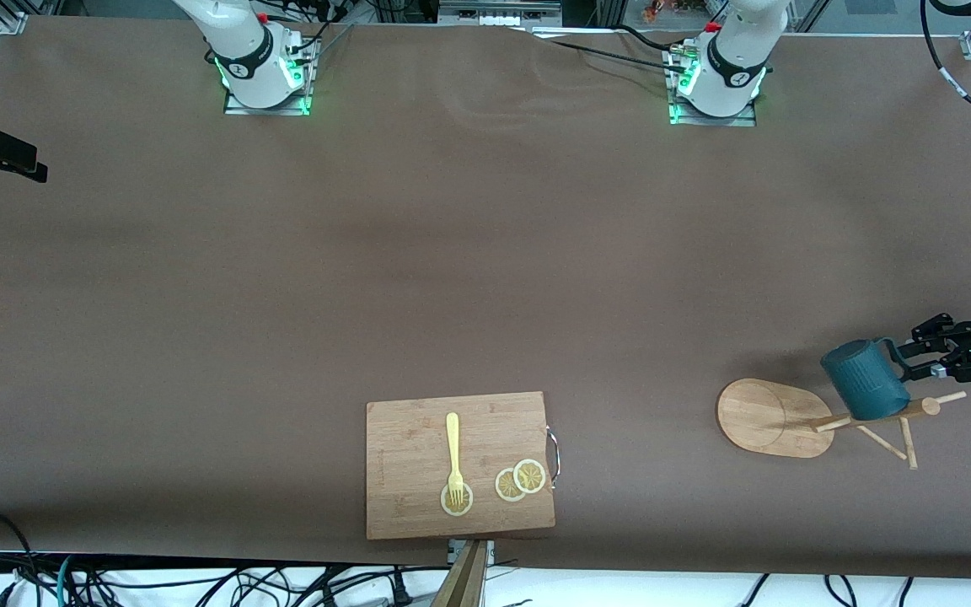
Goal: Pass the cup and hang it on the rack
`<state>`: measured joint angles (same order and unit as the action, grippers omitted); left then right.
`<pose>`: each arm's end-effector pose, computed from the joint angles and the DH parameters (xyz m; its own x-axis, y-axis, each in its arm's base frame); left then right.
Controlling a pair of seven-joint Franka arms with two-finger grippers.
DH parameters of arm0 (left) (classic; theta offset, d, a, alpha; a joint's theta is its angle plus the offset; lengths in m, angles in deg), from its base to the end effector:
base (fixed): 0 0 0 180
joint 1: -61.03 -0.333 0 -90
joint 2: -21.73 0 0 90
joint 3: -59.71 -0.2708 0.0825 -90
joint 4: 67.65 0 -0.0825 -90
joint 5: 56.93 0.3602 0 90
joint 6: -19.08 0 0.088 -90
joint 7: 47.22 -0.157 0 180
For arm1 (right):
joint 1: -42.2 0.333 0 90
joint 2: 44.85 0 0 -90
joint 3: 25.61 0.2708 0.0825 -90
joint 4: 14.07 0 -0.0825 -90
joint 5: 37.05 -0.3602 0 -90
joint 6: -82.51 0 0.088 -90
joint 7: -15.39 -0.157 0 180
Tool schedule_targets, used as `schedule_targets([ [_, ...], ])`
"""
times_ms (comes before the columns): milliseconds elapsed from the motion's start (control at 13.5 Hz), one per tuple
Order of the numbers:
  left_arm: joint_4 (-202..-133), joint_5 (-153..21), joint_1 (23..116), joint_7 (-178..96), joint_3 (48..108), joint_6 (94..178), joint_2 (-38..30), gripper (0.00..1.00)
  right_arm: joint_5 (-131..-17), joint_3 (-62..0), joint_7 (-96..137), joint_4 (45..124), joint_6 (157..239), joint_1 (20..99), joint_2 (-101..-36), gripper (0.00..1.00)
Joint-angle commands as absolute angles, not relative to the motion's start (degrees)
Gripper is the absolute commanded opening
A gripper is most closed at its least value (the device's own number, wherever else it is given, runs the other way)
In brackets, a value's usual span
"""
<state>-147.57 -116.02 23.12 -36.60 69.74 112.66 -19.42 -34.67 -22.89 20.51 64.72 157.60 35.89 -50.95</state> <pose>0.6182 0.2020 0.2707 0.6342 0.4597 -0.6216 0.7215 -0.0631 0.6895 0.5206 -0.0411 0.5382 0.9849 0.0175 -0.1725 0.0214 -0.9995 0.0210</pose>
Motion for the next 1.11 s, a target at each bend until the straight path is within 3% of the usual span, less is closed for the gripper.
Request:
schedule_targets([
  [0,-143.86,-113.11,23.85,-35.71,69.11,112.42,-20.37,1.00,-35.20,-22.89,21.54,65.12,158.01,35.44,-50.48,1.00],
  [444,-136.84,-103.80,22.62,-35.53,69.03,104.97,-18.96,1.00,-35.11,-22.98,22.69,65.12,158.01,35.35,-50.48,1.00],
  [741,-134.80,-93.78,22.36,-35.71,69.46,97.23,-11.86,1.00,-35.11,-22.98,22.69,65.03,158.01,35.35,-50.48,1.00],
  [1037,-134.98,-82.36,24.46,-39.56,71.74,94.85,-3.86,1.00,-35.11,-22.98,22.69,65.12,158.01,35.35,-50.48,1.00],
])
